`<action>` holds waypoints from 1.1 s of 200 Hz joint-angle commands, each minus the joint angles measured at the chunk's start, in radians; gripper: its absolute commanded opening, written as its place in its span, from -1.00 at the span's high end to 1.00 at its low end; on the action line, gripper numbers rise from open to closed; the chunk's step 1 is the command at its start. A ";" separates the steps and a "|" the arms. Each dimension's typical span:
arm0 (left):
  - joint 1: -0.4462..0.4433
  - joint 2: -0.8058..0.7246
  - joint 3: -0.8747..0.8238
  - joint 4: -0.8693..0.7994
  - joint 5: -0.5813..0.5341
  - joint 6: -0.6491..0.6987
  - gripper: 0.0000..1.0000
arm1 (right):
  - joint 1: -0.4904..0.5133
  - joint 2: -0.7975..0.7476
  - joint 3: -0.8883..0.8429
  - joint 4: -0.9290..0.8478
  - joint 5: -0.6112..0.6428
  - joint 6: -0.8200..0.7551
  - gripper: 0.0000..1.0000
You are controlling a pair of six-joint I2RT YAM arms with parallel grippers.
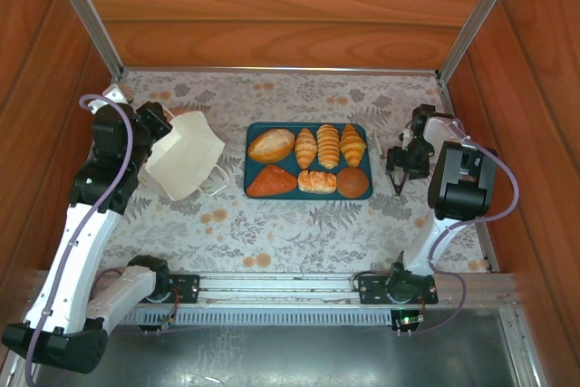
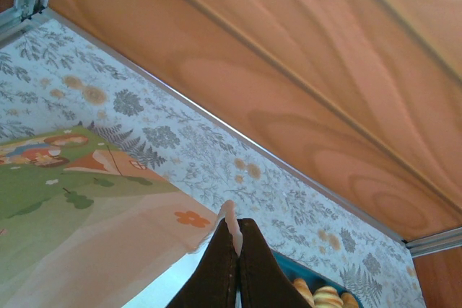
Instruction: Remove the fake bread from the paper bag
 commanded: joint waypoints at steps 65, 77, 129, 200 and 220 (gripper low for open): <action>0.008 -0.004 0.003 0.020 -0.008 0.012 1.00 | 0.026 -0.393 0.019 0.022 -0.285 0.156 -0.41; 0.007 0.001 0.007 0.019 -0.007 0.012 1.00 | 0.068 -0.451 0.004 0.072 -0.388 0.252 -0.35; 0.007 0.028 0.025 0.020 0.003 0.007 1.00 | 0.474 -0.583 -0.142 0.498 -0.557 0.677 -0.25; 0.007 0.039 0.038 0.022 0.007 0.004 1.00 | 0.901 -0.373 -0.049 0.689 -0.481 0.850 -0.28; 0.007 0.042 0.040 0.021 0.011 0.004 1.00 | 0.954 -0.289 0.000 0.684 -0.510 0.860 -0.29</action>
